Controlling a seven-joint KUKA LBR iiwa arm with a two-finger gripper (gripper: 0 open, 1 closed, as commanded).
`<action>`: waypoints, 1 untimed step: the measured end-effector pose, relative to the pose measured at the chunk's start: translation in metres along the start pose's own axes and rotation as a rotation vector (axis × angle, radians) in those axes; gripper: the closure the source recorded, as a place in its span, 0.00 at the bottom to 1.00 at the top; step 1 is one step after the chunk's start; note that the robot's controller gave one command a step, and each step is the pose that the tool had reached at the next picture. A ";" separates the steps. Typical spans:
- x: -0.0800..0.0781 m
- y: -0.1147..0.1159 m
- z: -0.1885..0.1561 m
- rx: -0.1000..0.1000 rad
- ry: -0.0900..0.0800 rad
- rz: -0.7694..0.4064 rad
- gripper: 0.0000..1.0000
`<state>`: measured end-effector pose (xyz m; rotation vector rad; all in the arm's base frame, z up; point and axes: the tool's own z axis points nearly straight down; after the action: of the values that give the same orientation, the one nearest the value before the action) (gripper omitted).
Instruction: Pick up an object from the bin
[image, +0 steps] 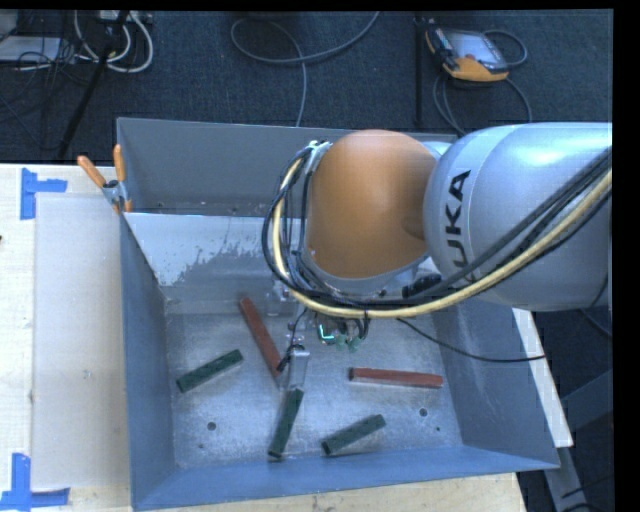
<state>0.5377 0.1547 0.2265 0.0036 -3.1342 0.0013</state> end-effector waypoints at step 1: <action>-0.016 0.004 0.155 -0.002 -0.006 0.107 0.00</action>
Offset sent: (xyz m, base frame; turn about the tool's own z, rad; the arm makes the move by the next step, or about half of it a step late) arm 0.0156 0.0044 -0.1519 0.1074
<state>0.5530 0.1591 0.0710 -0.1638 -3.1361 -0.0008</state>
